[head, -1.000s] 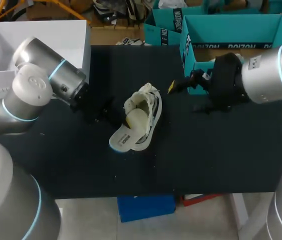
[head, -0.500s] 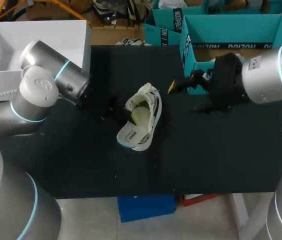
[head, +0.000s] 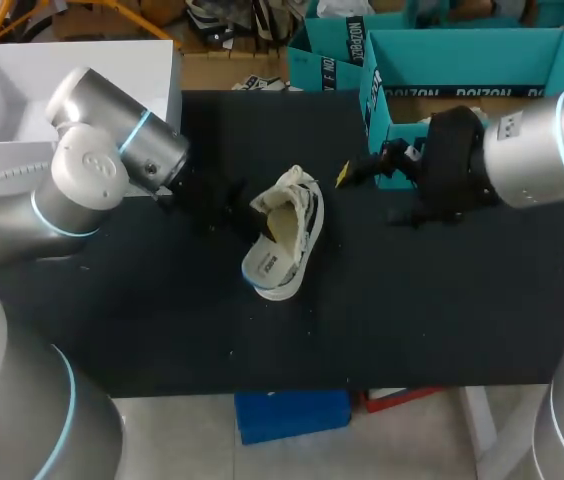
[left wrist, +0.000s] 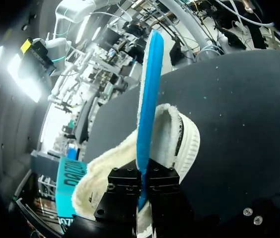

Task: Take the shoe out of the shoebox, open the shoe tongue, remove and reinsert the insole, then place the shoe into the shoebox

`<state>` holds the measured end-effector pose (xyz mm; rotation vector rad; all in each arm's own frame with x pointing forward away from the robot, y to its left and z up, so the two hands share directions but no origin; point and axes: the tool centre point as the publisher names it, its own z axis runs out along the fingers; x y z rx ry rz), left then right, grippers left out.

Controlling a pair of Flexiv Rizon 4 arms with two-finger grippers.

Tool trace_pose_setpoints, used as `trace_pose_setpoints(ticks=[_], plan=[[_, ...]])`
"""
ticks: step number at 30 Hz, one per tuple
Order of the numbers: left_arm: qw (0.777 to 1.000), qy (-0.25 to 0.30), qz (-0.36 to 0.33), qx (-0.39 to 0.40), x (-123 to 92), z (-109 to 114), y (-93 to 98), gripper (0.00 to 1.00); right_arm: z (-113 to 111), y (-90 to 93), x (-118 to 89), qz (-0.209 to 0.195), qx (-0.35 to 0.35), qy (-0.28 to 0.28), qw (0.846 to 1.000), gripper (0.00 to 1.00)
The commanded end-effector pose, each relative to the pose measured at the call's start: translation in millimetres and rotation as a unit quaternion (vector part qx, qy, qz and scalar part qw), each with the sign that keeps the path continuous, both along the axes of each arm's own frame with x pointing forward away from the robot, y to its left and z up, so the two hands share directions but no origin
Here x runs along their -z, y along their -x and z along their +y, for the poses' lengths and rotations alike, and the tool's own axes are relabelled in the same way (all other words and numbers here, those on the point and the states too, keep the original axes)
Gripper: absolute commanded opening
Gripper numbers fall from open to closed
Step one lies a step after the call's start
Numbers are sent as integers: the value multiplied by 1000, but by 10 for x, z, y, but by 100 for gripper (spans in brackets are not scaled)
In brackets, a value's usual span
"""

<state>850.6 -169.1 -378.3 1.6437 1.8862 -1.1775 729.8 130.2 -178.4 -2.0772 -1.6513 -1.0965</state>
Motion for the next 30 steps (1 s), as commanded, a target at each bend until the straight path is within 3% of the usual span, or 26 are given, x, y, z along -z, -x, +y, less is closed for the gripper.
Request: trace_pose_setpoints(ticks=[1, 3, 5, 8, 10, 11, 27, 29, 30], plan=[[1000, -4, -3, -4, -2, -31, -55, 0, 6, -2, 0, 0, 0, 0, 1000, 100], [1000, -4, -4, -6, -1, -45, -79, 0, 6, -2, 0, 0, 0, 0, 1000, 100], [1000, -4, -5, -7, -16, -58, -86, 22, 6, -2, 0, 0, 0, 0, 1000, 100], [1000, 2, -7, -2, -63, -72, -52, 45, 6, -2, 0, 0, 0, 0, 1000, 100], [1000, 4, -7, 3, -90, -64, -16, 68, 6, -2, 0, 0, 0, 0, 1000, 100], [1000, 6, -7, 4, -104, -56, 2, 71, 6, -2, 0, 0, 0, 0, 1000, 100], [998, 14, -10, 65, -307, 86, 430, 44, 6, -2, 0, 0, 0, 0, 1000, 100], [997, 9, -8, 74, -297, 81, 470, 39, 6, -2, 0, 0, 0, 0, 1000, 100], [997, 7, -5, 79, -290, 83, 499, 30, 6, -2, 0, 0, 0, 0, 1000, 100]])
